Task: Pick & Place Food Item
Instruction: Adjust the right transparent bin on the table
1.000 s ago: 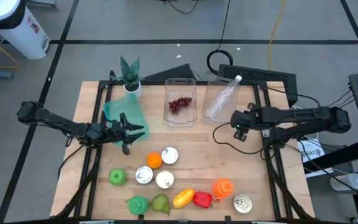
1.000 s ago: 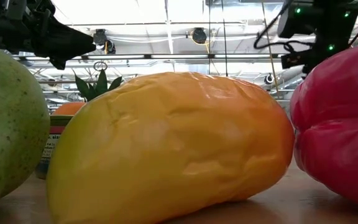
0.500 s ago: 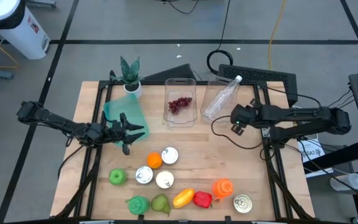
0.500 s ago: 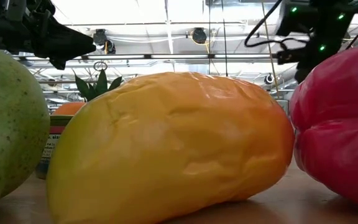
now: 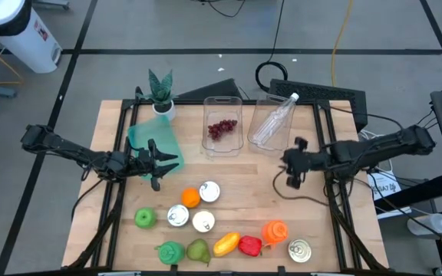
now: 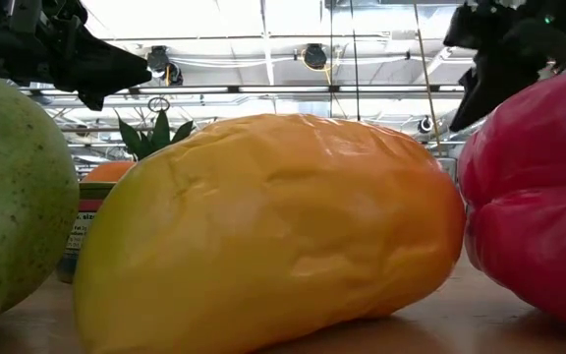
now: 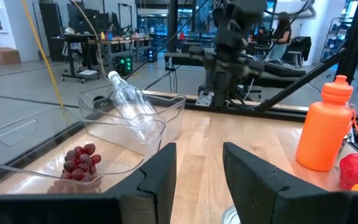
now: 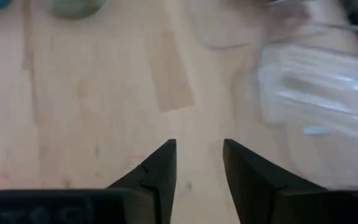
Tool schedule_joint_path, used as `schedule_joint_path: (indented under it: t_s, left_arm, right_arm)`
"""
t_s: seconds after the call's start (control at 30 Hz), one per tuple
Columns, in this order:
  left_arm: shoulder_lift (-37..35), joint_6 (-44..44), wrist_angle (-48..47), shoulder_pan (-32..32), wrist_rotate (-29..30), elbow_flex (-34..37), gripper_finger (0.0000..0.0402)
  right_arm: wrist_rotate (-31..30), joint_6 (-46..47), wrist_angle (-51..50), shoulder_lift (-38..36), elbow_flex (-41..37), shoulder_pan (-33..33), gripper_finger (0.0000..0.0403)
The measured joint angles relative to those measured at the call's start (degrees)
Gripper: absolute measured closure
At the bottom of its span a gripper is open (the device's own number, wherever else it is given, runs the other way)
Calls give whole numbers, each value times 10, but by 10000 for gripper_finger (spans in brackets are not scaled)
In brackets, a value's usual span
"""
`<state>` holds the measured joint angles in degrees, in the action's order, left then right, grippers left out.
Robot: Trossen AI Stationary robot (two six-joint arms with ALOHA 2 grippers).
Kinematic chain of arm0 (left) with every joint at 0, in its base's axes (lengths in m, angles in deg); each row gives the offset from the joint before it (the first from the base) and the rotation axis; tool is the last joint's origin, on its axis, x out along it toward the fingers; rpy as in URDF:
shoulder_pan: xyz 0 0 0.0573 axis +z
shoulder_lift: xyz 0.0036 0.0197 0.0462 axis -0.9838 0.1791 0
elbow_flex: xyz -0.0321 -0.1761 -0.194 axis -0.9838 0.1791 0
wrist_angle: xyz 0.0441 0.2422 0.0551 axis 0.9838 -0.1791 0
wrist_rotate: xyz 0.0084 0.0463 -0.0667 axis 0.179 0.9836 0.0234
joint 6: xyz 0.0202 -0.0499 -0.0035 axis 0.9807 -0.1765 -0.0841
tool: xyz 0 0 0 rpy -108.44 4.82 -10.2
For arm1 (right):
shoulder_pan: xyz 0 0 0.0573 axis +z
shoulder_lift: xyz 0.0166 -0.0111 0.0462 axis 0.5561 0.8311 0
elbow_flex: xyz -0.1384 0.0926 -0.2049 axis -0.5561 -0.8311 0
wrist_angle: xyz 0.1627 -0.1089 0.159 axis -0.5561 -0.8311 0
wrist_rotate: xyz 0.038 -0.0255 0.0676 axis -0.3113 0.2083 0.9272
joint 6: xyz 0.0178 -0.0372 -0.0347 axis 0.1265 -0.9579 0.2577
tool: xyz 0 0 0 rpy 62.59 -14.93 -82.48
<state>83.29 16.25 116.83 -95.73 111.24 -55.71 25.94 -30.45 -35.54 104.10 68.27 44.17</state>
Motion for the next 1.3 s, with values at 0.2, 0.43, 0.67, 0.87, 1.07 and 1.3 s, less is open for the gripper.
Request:
schedule_joint_path:
  t_s: [0.2, 0.43, 0.67, 0.87, 1.07, 1.3]
  left_arm:
    - [0, 0, 0, 0, 0, 0, 261]
    - [0, 2, 0, 0, 0, 0, 261]
    - [0, 2, 0, 0, 0, 0, 261]
    - [0, 2, 0, 0, 0, 0, 261]
    - [0, 2, 0, 0, 0, 0, 261]
    - [0, 5, 1, 0, 0, 0, 261]
  right_arm:
    - [-32, -4, 85, 78, -56, 10, 327]
    - [-87, -46, 159, 119, -63, -6, 354]
    - [-139, -15, 116, 133, -64, -68, 370]
    - [-151, -14, 117, 132, -81, -112, 374]
    - [-150, 13, 117, 133, -98, -150, 374]
    - [-130, -15, 156, 131, -100, -159, 374]
